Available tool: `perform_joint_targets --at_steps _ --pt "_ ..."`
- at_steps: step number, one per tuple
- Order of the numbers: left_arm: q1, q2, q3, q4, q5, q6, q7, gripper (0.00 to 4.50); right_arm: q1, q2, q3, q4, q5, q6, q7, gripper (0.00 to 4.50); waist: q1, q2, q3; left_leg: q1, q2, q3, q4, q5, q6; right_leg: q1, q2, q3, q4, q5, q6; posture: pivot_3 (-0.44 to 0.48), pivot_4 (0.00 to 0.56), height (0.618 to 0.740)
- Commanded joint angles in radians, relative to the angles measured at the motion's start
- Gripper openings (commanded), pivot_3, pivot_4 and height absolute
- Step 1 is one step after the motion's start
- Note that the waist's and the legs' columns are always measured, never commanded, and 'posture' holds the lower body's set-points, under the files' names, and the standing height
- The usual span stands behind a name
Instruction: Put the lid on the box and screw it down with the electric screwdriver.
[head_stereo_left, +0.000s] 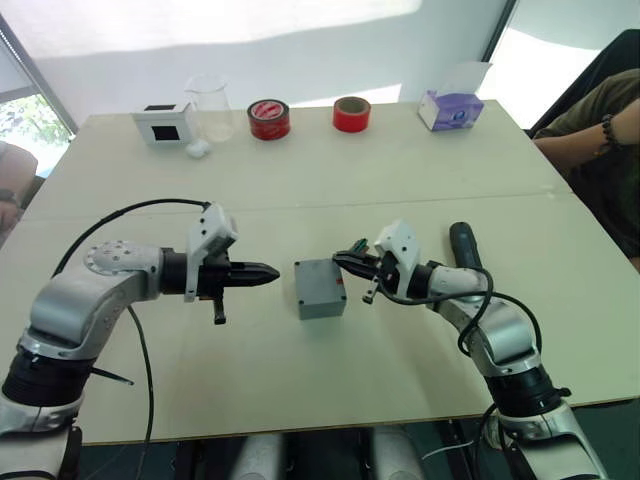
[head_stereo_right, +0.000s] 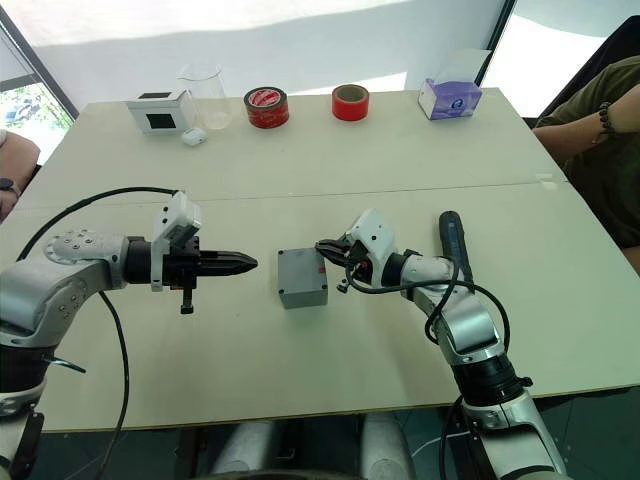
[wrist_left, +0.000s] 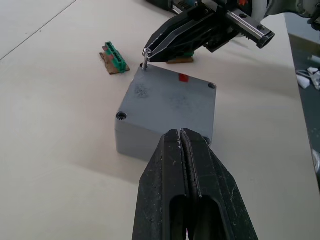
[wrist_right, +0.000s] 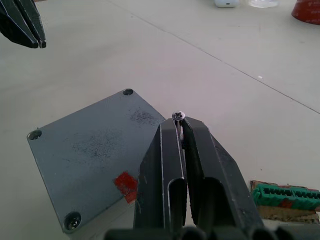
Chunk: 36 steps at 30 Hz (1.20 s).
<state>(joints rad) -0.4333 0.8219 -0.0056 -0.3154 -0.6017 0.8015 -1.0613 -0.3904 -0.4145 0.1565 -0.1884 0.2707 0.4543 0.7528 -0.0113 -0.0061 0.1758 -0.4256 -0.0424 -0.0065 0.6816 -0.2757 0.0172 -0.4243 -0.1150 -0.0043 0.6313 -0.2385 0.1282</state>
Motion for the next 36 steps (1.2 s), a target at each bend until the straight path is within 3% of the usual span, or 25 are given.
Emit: perform_joint_targets --at_steps 1,27,30,33,34,36 --pt "-0.017 0.009 0.021 -0.006 -0.01 -0.01 -0.001 0.0 -0.014 -0.009 -0.011 0.002 -0.005 -0.025 0.003 0.04 0.0 0.0 0.0 0.0 0.0 0.0 0.0 0.0 0.0 0.0 0.0 0.0 0.0 0.0 0.0 0.0 0.15 0.74" --pt "-0.023 0.002 -0.003 0.029 0.007 -0.054 -0.012 0.0 -0.012 -0.023 -0.002 0.031 -0.016 -0.01 0.013 0.04 0.0 0.0 0.0 0.0 0.0 0.0 0.0 0.0 0.0 0.0 0.0 0.0 0.0 0.0 0.0 0.0 0.15 0.74" --pt "-0.021 0.001 -0.003 0.027 0.004 -0.055 -0.01 0.0 -0.02 -0.02 0.0 0.042 -0.028 -0.016 0.005 0.9 0.0 0.0 0.0 0.0 0.0 0.0 0.0 0.0 0.0 0.0 0.0 0.0 0.0 0.0 0.0 0.0 0.15 0.74" --pt "-0.015 0.001 -0.002 0.023 0.003 -0.056 -0.008 0.0 -0.024 -0.024 -0.007 0.037 -0.019 -0.006 0.013 1.99 -0.001 0.0 0.0 0.0 0.0 0.0 0.0 0.0 0.0 0.0 0.0 0.0 0.0 0.0 0.0 0.0 0.15 0.74" --pt "-0.009 0.0 -0.001 0.024 0.004 -0.061 -0.009 0.0 -0.025 -0.03 -0.013 0.03 -0.016 0.002 0.015 2.57 -0.002 0.0 0.0 0.0 0.0 0.0 0.0 0.0 0.0 0.0 0.0 0.0 0.0 0.0 0.0 0.0 0.15 0.74" --pt "-0.004 -0.002 0.0 0.027 0.005 -0.067 -0.01 0.0 -0.026 -0.037 -0.026 0.019 -0.01 0.012 0.015 3.15 -0.001 0.0 0.0 0.0 0.0 0.0 0.0 0.0 0.0 0.0 0.0 0.0 0.0 0.0 0.0 0.0 0.15 0.74"
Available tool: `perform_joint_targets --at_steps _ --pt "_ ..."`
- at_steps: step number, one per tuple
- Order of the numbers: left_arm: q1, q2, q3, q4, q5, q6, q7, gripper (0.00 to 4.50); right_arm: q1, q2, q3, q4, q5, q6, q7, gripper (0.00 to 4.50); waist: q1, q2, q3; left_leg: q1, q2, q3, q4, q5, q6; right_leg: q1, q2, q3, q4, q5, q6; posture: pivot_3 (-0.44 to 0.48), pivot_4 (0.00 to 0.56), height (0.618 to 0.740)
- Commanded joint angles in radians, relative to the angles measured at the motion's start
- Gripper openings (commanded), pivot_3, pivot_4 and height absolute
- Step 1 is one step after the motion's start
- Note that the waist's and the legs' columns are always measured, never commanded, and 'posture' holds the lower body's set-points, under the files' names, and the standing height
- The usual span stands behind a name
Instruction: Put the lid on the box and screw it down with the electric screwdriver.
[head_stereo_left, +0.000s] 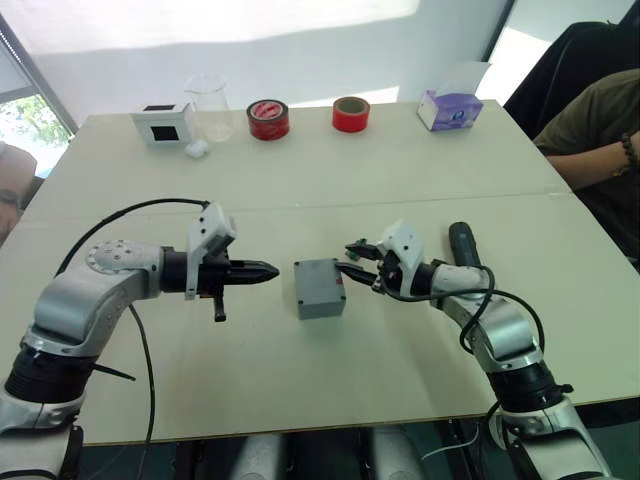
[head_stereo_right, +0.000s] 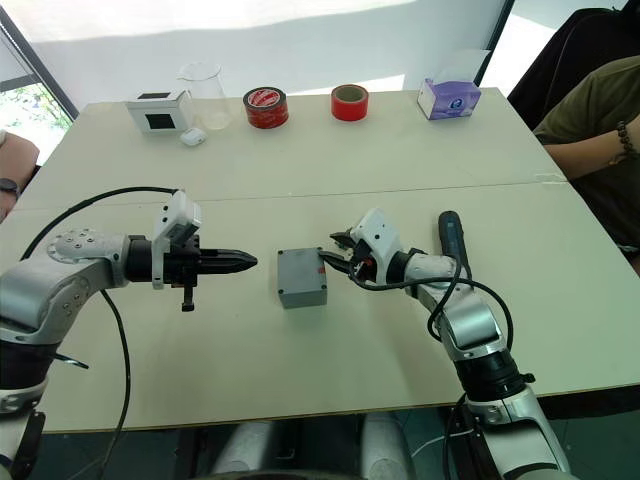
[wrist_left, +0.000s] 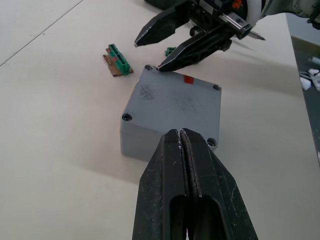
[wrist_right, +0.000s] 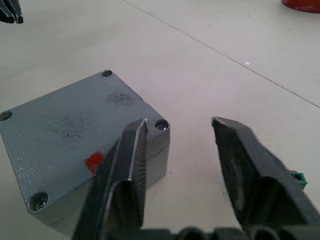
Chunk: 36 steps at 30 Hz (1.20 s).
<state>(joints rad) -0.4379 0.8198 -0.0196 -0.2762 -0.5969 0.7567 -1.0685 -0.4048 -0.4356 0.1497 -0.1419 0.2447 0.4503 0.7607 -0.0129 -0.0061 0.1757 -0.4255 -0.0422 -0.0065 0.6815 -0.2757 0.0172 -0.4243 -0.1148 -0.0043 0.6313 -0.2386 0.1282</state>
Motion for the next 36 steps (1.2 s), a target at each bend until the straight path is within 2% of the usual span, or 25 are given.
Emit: perform_joint_targets --at_steps 1,3,4,8,14,16,19,20,22,25,28,31,36 --pt "0.001 -0.003 0.014 -0.009 0.0 -0.024 -0.003 0.0 -0.015 -0.017 -0.026 -0.03 0.02 0.022 0.005 3.65 0.001 0.0 0.0 0.0 0.0 0.0 0.0 0.0 0.0 0.0 0.0 0.0 0.0 0.0 0.0 0.0 0.15 0.74" --pt "0.001 -0.009 0.009 -0.004 0.003 -0.03 -0.002 0.0 -0.02 -0.026 -0.038 -0.038 0.031 0.038 0.008 4.32 0.002 0.0 0.0 0.0 0.0 0.0 0.0 0.0 0.0 0.0 0.0 0.0 0.0 0.0 0.0 0.0 0.15 0.74" --pt "0.001 -0.013 0.007 0.0 0.006 -0.035 -0.002 0.0 -0.022 -0.032 -0.044 -0.044 0.038 0.048 0.009 4.47 0.002 0.0 0.0 0.0 0.0 0.0 0.0 0.0 0.0 0.0 0.0 0.0 0.0 0.0 0.0 0.0 0.15 0.74" --pt "-0.006 -0.037 0.019 -0.001 -0.019 -0.03 0.002 0.0 -0.044 -0.052 -0.162 -0.104 0.144 0.191 -0.023 4.47 0.002 0.0 0.0 0.0 0.0 0.0 0.0 0.0 0.0 0.0 0.0 0.0 0.0 0.0 0.0 0.0 0.15 0.74" --pt "-0.033 -0.049 0.016 -0.034 -0.05 -0.012 0.001 0.0 -0.091 -0.178 -0.293 -0.14 0.212 0.434 -0.086 4.47 0.004 0.0 0.0 0.0 0.0 0.0 0.0 0.0 0.001 0.0 -0.001 0.0 0.0 0.0 0.0 0.0 0.15 0.74" --pt "-0.054 -0.043 0.001 -0.051 -0.058 -0.016 -0.024 0.0 -0.169 -0.261 -0.369 -0.122 0.262 0.62 -0.102 4.47 0.003 0.001 0.001 0.0 0.0 0.0 0.0 -0.001 0.001 0.0 -0.001 0.0 0.0 0.0 0.0 0.0 0.15 0.74" --pt "-0.076 -0.043 -0.018 -0.077 -0.064 -0.016 -0.048 0.0 -0.28 -0.371 -0.413 -0.077 0.299 0.882 -0.129 4.47 0.003 0.003 0.002 -0.001 0.0 0.001 0.0 -0.001 0.001 0.0 -0.001 0.0 0.0 0.0 0.0 0.0 0.15 0.74" --pt "-0.08 -0.041 -0.026 -0.087 -0.065 -0.017 -0.057 0.0 -0.33 -0.412 -0.395 -0.03 0.292 1.01 -0.152 4.47 0.003 0.003 0.001 0.0 0.0 0.001 0.0 -0.001 0.002 0.0 -0.001 0.0 0.0 0.0 0.0 0.0 0.15 0.74" --pt "-0.085 -0.041 -0.041 -0.105 -0.068 -0.015 -0.072 0.0 -0.37 -0.541 -0.296 0.048 0.34 1.145 -0.144 4.47 0.003 0.002 0.001 0.0 0.0 0.001 0.0 -0.002 0.003 0.0 -0.001 0.0 -0.001 0.0 0.0 0.0 0.15 0.74" --pt "-0.079 -0.042 -0.072 -0.133 -0.057 -0.022 -0.08 0.0 -0.368 -0.675 -0.197 0.1 0.423 1.164 -0.11 4.47 0.005 0.001 0.001 -0.001 0.0 0.001 -0.001 -0.002 0.004 0.0 -0.002 0.0 -0.002 0.0 -0.001 0.0 0.15 0.74" --pt "-0.076 -0.049 -0.094 -0.14 -0.045 -0.036 -0.084 0.0 -0.402 -0.752 -0.092 0.198 0.534 1.164 -0.098 4.47 -0.002 0.001 0.001 -0.001 0.0 0.003 0.0 -0.003 0.005 0.001 -0.003 0.001 -0.002 0.0 0.0 0.0 0.15 0.74" --pt "-0.082 -0.063 -0.105 -0.136 -0.044 -0.042 -0.079 0.0 -0.443 -0.778 0.011 0.246 0.601 1.164 -0.102 4.47 -0.004 0.003 0.001 0.0 0.001 0.004 0.0 -0.003 0.005 0.0 -0.002 0.001 -0.002 0.0 0.0 0.0 0.15 0.74" --pt "-0.086 -0.083 -0.116 -0.127 -0.037 -0.048 -0.072 0.0 -0.502 -0.752 0.121 0.328 0.628 1.164 -0.137 4.47 0.0 0.002 0.001 -0.001 0.001 0.004 0.0 -0.003 0.005 0.0 -0.002 0.001 -0.002 0.0 0.0 0.0 0.15 0.74"
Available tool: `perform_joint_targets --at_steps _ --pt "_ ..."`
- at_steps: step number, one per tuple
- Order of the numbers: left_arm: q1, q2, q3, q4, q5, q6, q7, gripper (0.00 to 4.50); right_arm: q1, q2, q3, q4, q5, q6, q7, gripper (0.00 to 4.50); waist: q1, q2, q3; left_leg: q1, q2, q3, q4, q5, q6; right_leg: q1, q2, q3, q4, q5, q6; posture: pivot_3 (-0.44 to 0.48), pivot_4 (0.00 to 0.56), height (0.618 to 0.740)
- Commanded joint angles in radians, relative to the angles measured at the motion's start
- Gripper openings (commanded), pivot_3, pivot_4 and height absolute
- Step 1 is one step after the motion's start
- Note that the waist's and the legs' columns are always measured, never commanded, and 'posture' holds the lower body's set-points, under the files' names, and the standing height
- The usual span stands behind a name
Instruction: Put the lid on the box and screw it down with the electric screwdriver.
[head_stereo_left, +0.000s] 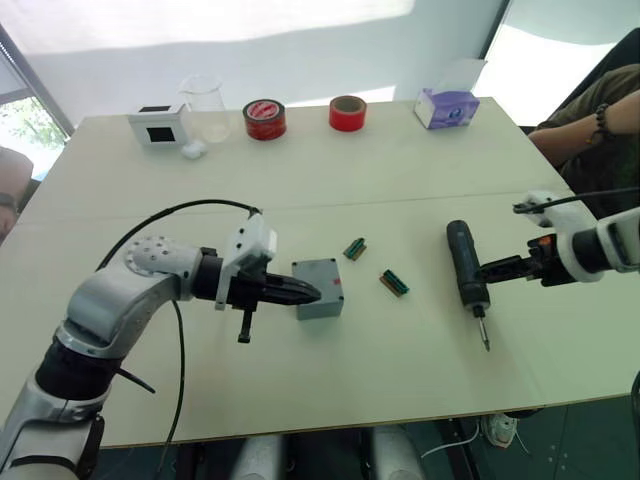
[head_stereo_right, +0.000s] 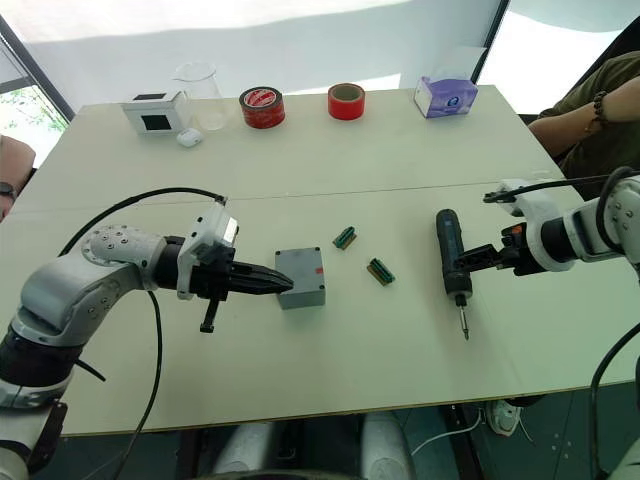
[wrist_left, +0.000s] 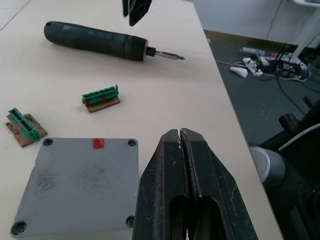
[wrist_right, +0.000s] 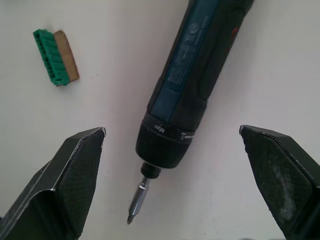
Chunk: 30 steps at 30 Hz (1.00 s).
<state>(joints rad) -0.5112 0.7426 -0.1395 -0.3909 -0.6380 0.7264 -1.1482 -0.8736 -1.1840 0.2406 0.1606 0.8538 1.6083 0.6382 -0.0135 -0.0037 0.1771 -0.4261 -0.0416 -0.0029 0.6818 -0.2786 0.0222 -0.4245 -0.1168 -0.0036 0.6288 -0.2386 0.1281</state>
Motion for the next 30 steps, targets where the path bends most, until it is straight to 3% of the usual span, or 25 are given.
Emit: perform_joint_targets --at_steps 1,16,19,24,25,30 --pt "-0.011 -0.008 0.004 -0.011 0.005 -0.018 0.008 0.0 -0.036 0.007 0.044 0.038 0.009 0.006 -0.022 4.47 0.004 0.0 0.0 0.0 0.0 0.0 0.0 0.0 0.0 0.0 0.0 0.0 0.0 0.0 0.0 0.0 0.15 0.74" --pt "0.014 -0.027 0.01 -0.015 0.011 -0.008 0.045 0.0 -0.095 0.186 0.225 0.158 -0.222 -0.03 0.025 4.47 0.003 -0.002 -0.001 0.0 -0.001 -0.001 0.001 0.0 0.0 0.0 0.0 0.0 0.0 0.0 0.0 0.0 0.15 0.74" --pt "0.024 -0.026 0.014 -0.02 0.01 -0.009 0.052 0.0 -0.106 0.205 0.26 0.176 -0.263 -0.046 0.063 3.79 0.001 -0.003 -0.002 0.0 0.0 -0.001 0.001 0.0 0.0 0.001 0.001 0.0 0.001 0.0 0.0 0.0 0.15 0.74" --pt "0.044 -0.019 0.033 -0.017 0.011 -0.01 0.069 0.0 -0.113 0.232 0.261 0.204 -0.313 -0.041 0.098 1.97 -0.001 -0.004 -0.002 0.0 0.0 -0.001 0.001 0.0 0.0 0.001 0.001 0.0 0.001 0.0 0.0 0.0 0.15 0.74" --pt "0.048 -0.014 0.038 -0.011 0.014 -0.013 0.07 0.0 -0.112 0.233 0.255 0.207 -0.325 -0.047 0.099 1.78 -0.001 -0.004 -0.002 0.0 0.0 -0.001 0.001 0.0 0.0 0.001 0.002 0.0 0.001 0.0 0.0 0.0 0.15 0.74" --pt "0.053 0.024 0.061 0.041 0.037 -0.035 0.06 0.0 -0.156 0.267 0.113 0.29 -0.387 -0.134 0.07 1.77 -0.003 -0.006 -0.003 0.001 0.0 -0.001 0.001 0.0 0.0 0.001 0.002 0.0 0.001 0.0 0.0 0.0 0.15 0.74"
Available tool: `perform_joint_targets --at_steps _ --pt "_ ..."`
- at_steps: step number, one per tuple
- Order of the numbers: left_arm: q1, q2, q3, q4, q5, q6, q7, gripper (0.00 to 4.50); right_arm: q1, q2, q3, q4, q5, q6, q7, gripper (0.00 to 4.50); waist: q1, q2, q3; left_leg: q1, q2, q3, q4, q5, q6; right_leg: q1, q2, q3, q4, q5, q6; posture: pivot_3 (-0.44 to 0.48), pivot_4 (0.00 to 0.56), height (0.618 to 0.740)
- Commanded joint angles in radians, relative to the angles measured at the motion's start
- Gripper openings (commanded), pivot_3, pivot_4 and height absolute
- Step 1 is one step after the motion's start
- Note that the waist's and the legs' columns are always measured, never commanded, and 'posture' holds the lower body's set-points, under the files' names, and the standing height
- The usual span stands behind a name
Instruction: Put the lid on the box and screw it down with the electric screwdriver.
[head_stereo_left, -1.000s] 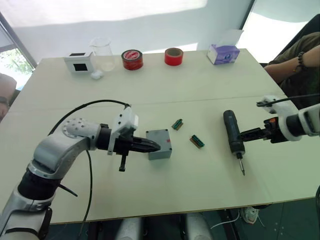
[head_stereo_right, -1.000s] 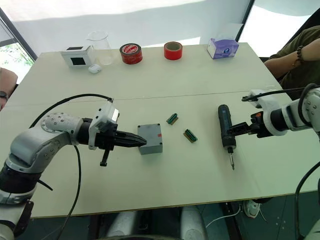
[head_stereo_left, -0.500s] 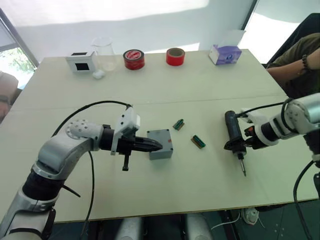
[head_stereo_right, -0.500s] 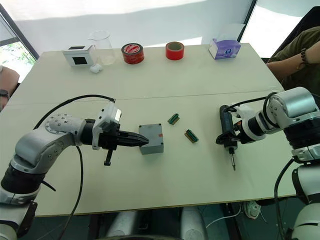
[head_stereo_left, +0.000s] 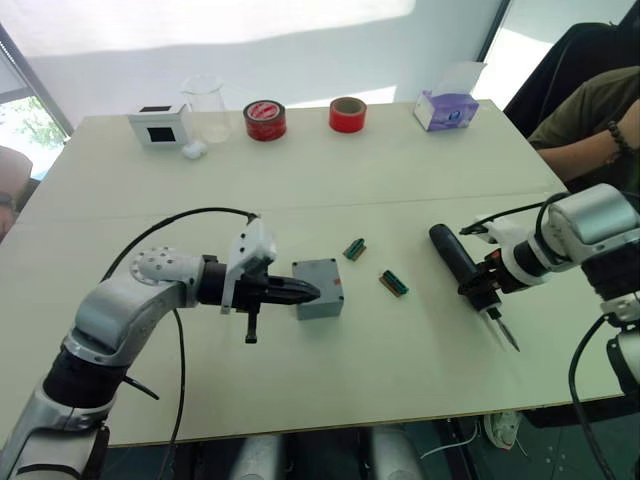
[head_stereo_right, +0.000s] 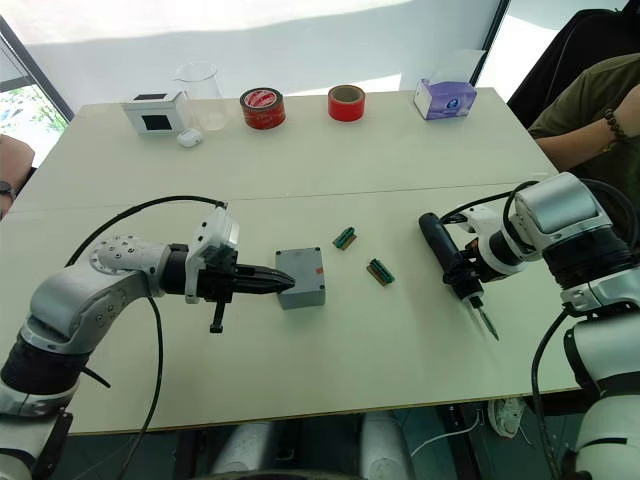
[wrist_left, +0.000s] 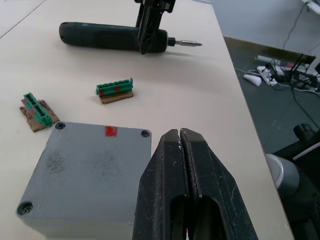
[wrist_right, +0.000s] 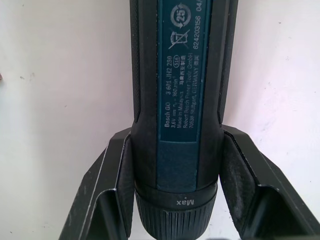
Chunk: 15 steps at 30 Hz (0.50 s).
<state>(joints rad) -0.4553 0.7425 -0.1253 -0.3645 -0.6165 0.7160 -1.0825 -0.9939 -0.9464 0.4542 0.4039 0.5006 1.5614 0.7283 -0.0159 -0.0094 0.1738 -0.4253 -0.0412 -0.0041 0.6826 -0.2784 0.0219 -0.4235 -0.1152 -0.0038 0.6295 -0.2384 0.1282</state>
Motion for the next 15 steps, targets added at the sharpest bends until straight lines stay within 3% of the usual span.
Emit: perform_joint_targets --at_steps 1,5,7,9,12,15 --pt "-0.003 0.031 0.05 0.024 0.017 -0.03 -0.009 0.0 -0.044 0.04 -0.132 0.058 -0.041 -0.107 -0.025 1.77 -0.002 0.0 0.0 0.0 0.0 0.0 0.0 0.0 0.0 0.0 0.0 0.0 0.0 0.0 0.0 0.0 0.15 0.74" --pt "0.001 0.052 0.059 0.041 0.025 -0.037 -0.016 0.0 -0.055 0.097 -0.379 0.043 0.004 -0.237 -0.049 1.77 0.001 0.006 0.003 -0.001 0.0 0.001 0.0 0.0 0.0 -0.002 0.0 0.0 0.001 0.0 0.0 0.0 0.15 0.74" --pt "0.003 0.069 0.073 0.043 0.017 -0.02 -0.014 0.0 0.048 0.184 -0.647 -0.223 0.102 -0.455 -0.076 1.77 0.003 0.006 0.004 -0.002 0.0 0.001 -0.002 0.0 0.0 -0.003 0.0 0.0 0.0 0.0 0.0 0.0 0.15 0.74" --pt "0.004 0.083 0.082 0.048 0.011 -0.01 -0.015 0.0 0.134 0.306 -0.825 -0.458 0.19 -0.593 -0.125 1.77 0.004 0.007 0.005 -0.003 0.0 0.0 -0.003 0.001 -0.001 -0.004 0.0 0.0 0.001 0.0 0.0 0.0 0.15 0.74" --pt "-0.006 0.089 0.084 0.069 0.008 -0.001 -0.016 0.0 0.234 0.445 -0.844 -0.674 0.252 -0.603 -0.209 1.77 0.006 0.008 0.006 -0.004 0.0 -0.001 -0.004 0.004 -0.007 -0.005 0.001 0.0 0.002 0.0 0.001 0.0 0.15 0.74" --pt "-0.019 0.089 0.076 0.095 0.023 -0.01 -0.026 0.0 0.315 0.541 -0.774 -0.793 0.232 -0.694 -0.244 1.77 0.006 0.006 0.004 -0.002 0.0 -0.002 -0.002 0.003 -0.006 -0.001 0.001 0.0 0.002 0.0 0.001 0.0 0.15 0.74"
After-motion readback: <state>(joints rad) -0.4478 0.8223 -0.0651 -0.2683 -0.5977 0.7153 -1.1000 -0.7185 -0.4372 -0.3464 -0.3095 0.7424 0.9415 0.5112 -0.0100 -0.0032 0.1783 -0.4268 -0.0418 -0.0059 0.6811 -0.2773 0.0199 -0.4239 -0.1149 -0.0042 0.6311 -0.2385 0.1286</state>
